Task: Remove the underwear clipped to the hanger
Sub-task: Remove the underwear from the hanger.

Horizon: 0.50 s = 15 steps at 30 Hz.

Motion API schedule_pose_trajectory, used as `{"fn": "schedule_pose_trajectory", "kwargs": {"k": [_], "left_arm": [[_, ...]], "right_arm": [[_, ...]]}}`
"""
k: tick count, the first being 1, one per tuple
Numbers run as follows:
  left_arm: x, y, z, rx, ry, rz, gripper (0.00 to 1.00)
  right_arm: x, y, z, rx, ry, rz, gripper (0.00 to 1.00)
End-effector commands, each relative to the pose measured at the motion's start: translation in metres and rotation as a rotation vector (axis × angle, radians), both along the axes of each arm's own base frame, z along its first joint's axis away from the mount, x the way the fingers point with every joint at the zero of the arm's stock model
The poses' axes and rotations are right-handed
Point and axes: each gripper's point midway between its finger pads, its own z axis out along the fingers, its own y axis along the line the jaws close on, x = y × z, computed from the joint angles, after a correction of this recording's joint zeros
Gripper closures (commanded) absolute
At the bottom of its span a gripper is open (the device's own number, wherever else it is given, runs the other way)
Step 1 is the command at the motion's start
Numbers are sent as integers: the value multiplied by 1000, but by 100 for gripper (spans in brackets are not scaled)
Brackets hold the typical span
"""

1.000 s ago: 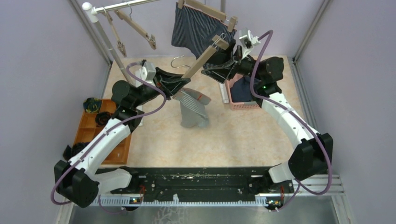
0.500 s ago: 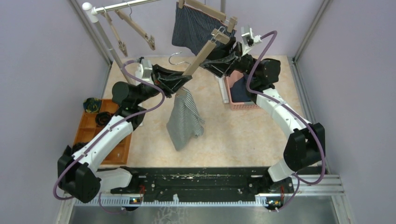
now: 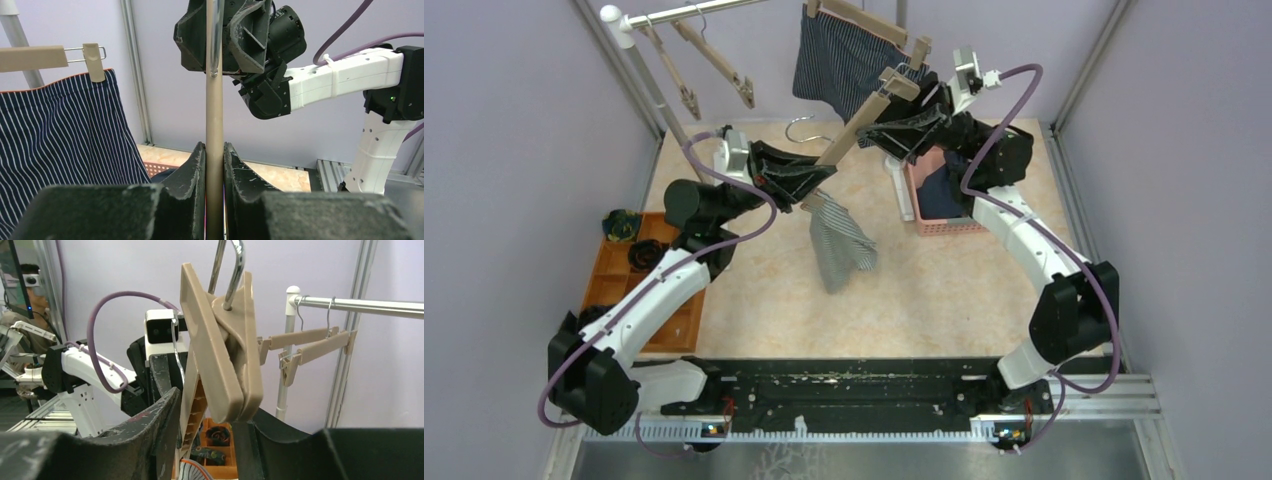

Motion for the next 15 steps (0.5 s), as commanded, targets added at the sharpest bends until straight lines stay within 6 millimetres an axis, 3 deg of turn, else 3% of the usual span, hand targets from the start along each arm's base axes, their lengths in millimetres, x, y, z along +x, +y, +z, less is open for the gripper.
{"fn": "schedule_pose_trajectory", "kwargs": {"k": [1, 4, 9, 11, 13, 15], "left_arm": [[-14, 1, 18, -51, -66, -32, 100], [-14, 1, 19, -57, -69, -28, 100], [-12, -2, 17, -50, -65, -35, 100], [-12, -4, 16, -48, -62, -44, 100], [-12, -8, 14, -36, -64, -63, 99], [-13, -11, 12, -27, -61, -87, 86]], "right_arm": [[-13, -4, 27, 56, -60, 31, 61], [-12, -2, 25, 47, -52, 43, 70], [-13, 3, 24, 44, -44, 66, 71], [-15, 6, 24, 36, -47, 84, 79], [-15, 10, 24, 28, -45, 97, 98], [-16, 11, 24, 31, -43, 101, 100]]}}
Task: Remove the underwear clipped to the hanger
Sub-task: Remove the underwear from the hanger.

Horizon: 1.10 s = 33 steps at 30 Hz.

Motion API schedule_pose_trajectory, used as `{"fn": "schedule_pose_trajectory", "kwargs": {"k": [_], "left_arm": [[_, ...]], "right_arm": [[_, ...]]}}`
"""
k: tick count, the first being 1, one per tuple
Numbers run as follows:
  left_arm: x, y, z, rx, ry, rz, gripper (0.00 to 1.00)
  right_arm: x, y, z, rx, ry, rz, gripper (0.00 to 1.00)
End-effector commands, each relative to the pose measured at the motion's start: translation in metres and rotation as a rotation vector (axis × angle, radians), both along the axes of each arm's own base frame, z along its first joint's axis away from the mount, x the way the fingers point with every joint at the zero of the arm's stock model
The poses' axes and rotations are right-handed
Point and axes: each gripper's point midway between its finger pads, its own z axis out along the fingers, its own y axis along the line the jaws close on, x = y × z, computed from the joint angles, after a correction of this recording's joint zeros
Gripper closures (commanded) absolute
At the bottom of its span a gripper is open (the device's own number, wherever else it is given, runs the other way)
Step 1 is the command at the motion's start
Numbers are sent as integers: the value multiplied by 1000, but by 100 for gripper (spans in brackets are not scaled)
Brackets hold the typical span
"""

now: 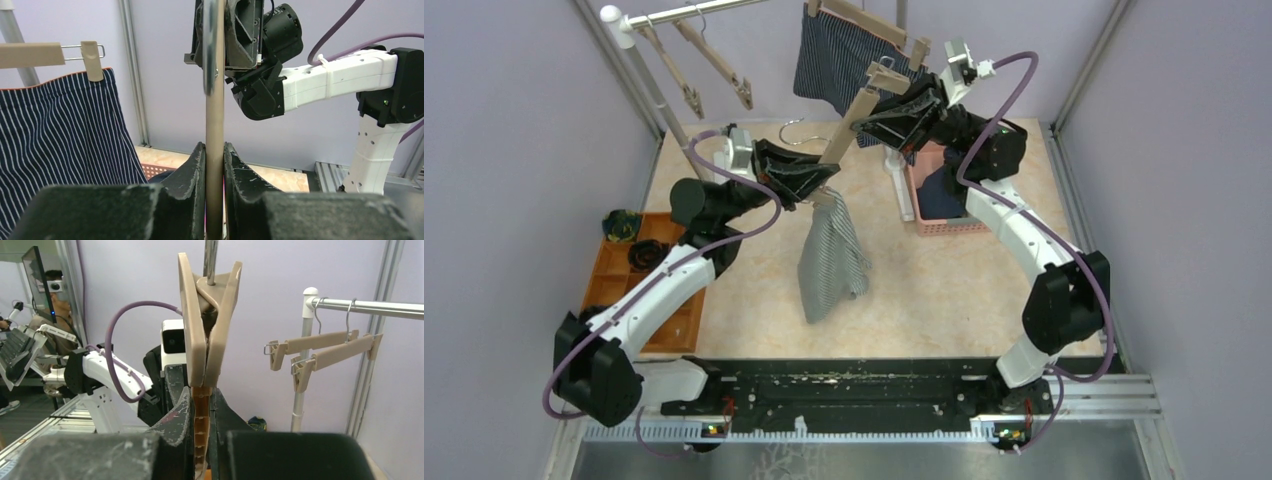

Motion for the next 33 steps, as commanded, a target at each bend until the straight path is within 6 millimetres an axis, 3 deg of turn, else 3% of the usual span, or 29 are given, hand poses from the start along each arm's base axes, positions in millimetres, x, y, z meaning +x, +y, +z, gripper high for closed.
{"fn": "schedule_pose_trajectory", "kwargs": {"k": [1, 5, 7, 11, 20, 33], "left_arm": [[-17, -7, 12, -6, -68, -79, 78], [-23, -2, 14, -15, -107, -64, 45], [-25, 3, 17, -13, -130, -35, 36], [-29, 10, 18, 19, -153, 19, 28], [-28, 26, 0, 73, -83, 130, 23], [-4, 43, -37, 94, 34, 267, 22]], "right_arm": [[-12, 3, 16, 26, -59, 24, 100], [-15, 3, 16, 24, -67, 27, 100], [-16, 2, 18, 23, -70, 17, 100], [-19, -1, 24, 27, -94, -9, 100], [-30, -8, 39, 50, -138, -32, 100], [-59, -25, 59, 105, -203, -18, 100]]}}
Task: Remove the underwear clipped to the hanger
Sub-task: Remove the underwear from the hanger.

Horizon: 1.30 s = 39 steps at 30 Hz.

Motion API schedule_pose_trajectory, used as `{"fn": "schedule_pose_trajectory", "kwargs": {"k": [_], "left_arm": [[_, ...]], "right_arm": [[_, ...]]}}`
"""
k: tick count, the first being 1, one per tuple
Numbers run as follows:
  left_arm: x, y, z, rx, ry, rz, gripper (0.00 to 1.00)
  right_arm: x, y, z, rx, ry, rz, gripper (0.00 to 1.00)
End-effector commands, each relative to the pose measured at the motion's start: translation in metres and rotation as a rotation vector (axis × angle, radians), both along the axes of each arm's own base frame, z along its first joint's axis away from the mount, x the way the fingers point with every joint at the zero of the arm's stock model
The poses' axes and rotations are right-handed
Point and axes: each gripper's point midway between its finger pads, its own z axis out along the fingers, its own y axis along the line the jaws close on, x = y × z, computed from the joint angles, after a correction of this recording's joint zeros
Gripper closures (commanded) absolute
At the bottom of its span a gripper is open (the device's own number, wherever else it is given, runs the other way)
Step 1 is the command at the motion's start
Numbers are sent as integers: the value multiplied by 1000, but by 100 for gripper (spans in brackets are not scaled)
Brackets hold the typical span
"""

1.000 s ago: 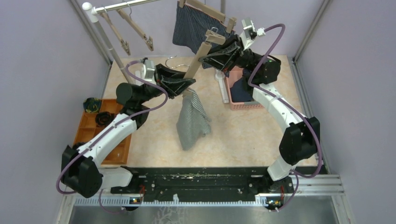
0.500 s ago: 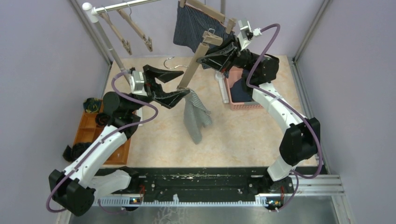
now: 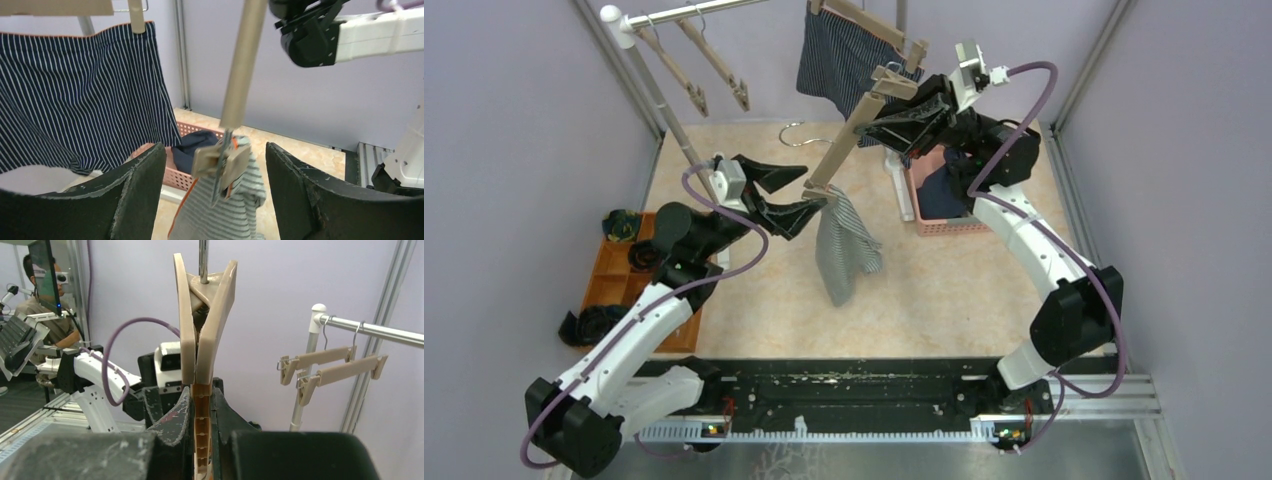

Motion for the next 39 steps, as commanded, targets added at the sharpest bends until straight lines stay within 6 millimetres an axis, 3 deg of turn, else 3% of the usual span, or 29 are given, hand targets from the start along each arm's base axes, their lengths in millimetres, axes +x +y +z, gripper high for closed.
{"fn": "schedule_pose_trajectory", "kwargs": {"k": [1, 7, 20, 24, 31, 38, 39], "left_arm": [[6, 7, -3, -15, 4, 44, 23], [1, 7, 3, -51, -23, 17, 37], [-6, 2, 6, -67, -24, -47, 48], [-7, -1, 4, -61, -22, -74, 63], [-9, -5, 4, -58, -25, -118, 100], [-19, 0, 13, -100, -55, -159, 100], [-20, -1, 13, -98, -53, -173, 87]], "right_arm": [[-38, -22, 46, 115, -136, -13, 100], [-36, -22, 45, 114, -126, -14, 100], [-33, -21, 42, 114, -115, -13, 100], [-33, -21, 42, 113, -115, -14, 100], [-29, -20, 38, 109, -103, -17, 100], [-28, -21, 37, 107, -98, -17, 100], [-28, -21, 37, 107, -97, -16, 100]]}}
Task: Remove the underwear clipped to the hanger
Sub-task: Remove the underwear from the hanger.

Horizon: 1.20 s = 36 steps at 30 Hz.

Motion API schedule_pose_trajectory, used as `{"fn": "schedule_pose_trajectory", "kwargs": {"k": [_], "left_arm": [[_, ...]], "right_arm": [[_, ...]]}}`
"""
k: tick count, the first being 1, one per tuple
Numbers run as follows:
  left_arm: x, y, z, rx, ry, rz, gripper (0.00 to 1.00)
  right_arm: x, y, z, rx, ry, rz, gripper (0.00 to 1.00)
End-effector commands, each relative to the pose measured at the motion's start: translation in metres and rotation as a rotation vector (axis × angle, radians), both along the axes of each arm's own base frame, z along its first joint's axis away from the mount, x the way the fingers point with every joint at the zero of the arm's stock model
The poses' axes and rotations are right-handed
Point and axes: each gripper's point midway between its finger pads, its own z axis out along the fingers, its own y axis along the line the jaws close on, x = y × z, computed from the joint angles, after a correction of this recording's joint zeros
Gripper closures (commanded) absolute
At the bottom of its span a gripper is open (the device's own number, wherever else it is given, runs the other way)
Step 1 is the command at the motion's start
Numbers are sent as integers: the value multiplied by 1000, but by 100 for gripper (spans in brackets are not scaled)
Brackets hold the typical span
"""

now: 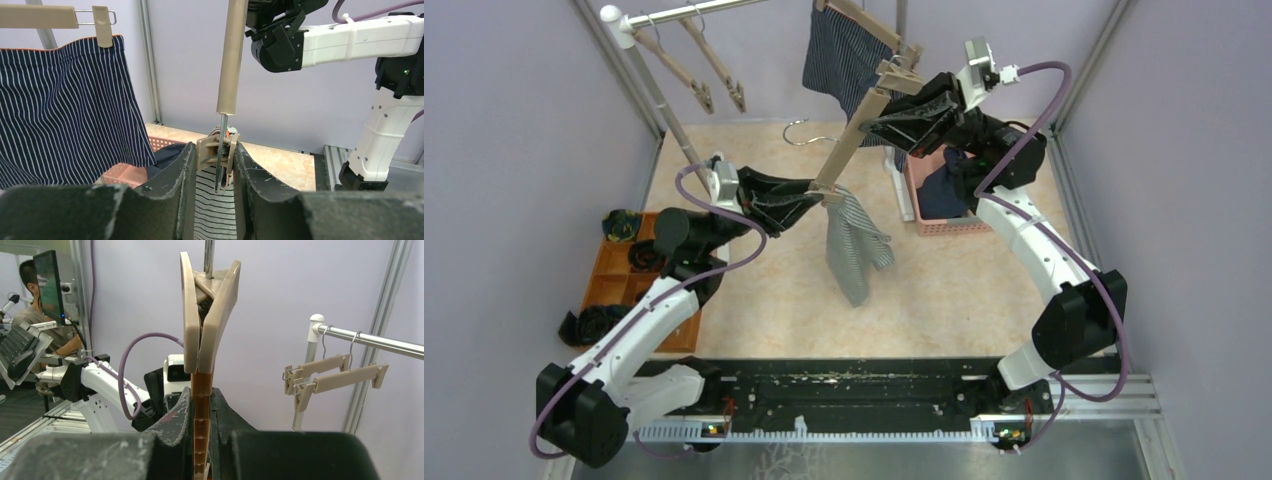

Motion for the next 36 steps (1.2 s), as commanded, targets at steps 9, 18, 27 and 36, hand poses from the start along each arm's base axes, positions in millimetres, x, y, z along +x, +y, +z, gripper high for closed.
{"fn": "schedule_pose_trajectory", "kwargs": {"k": [9, 18, 27, 36], "left_arm": [[-12, -2, 10, -41, -6, -95, 54], [-8, -3, 9, -69, 9, -100, 52], [-8, 2, 14, -106, -13, -85, 57], [-7, 5, 18, -159, -22, -114, 75]], "right_arm": [[-21, -14, 25, 72, -84, -13, 100], [-26, -17, 28, 109, -108, 6, 100], [-25, -15, 28, 107, -93, 32, 100], [-20, -14, 24, 106, -71, 47, 100]]}}
